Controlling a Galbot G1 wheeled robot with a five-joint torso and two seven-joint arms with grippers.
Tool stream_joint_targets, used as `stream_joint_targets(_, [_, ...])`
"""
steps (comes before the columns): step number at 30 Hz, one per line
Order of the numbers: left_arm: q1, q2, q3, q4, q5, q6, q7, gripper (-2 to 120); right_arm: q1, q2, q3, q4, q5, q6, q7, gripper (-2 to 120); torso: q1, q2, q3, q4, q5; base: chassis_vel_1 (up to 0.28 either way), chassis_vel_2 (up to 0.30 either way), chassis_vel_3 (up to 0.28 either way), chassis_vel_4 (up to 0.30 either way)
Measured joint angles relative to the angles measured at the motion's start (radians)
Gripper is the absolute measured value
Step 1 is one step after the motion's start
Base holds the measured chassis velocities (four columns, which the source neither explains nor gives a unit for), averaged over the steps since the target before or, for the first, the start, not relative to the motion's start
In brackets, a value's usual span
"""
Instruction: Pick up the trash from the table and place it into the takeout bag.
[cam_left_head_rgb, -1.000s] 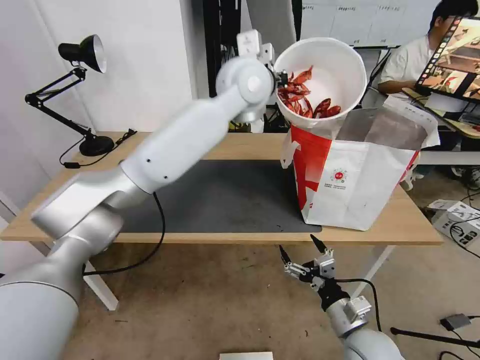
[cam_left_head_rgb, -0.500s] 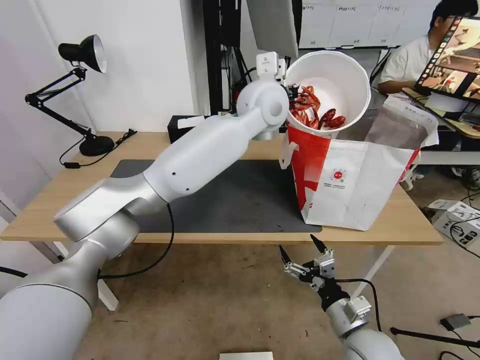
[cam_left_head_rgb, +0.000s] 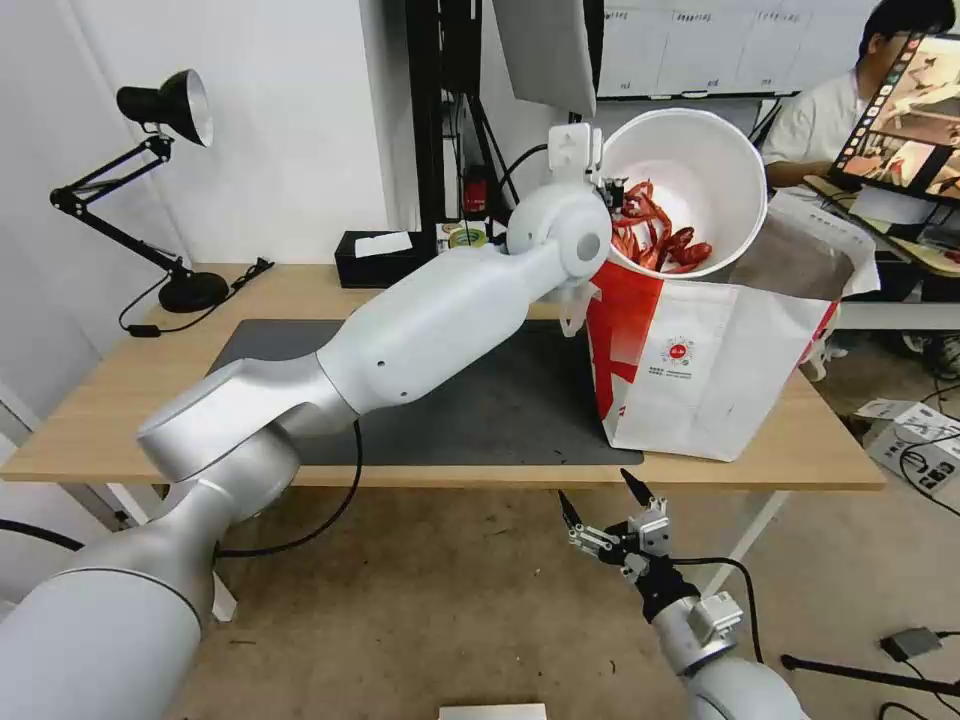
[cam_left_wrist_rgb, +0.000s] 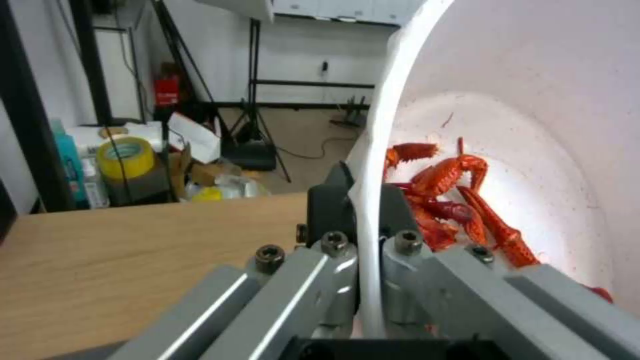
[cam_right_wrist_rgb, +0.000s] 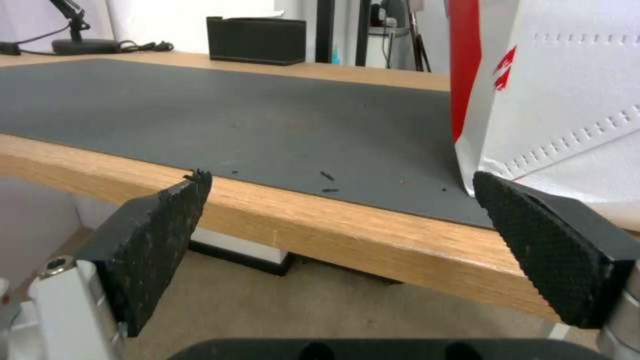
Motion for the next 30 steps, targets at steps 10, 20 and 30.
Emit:
stream_joint_targets(10, [0.01, 0.038, 0.017, -0.074, -0.105, 0.053, 0.023, 0, 0.0, 0.0, 0.0, 0.0, 0.0, 0.0, 0.0, 100, 0.0, 0.0, 0.0, -0.0001, 0.0, 0.0, 0.0, 0.0, 0.0])
stream_joint_targets(20, [0.014, 0.031, 0.009, -0.091, -0.167, 0.088, 0.021, 31, 0.0, 0.0, 0.0, 0.0, 0.0, 0.0, 0.0, 100, 0.0, 0.0, 0.0, -0.0001, -0.0001, 0.0, 0.0, 0.0, 0.0])
stream_joint_targets(30, [0.019, 0.068, 0.007, -0.123, -0.178, 0.077, 0.022, 64, 0.0, 0.0, 0.0, 0.0, 0.0, 0.0, 0.0, 100, 0.0, 0.0, 0.0, -0.0001, -0.0001, 0.0, 0.0, 0.0, 0.0])
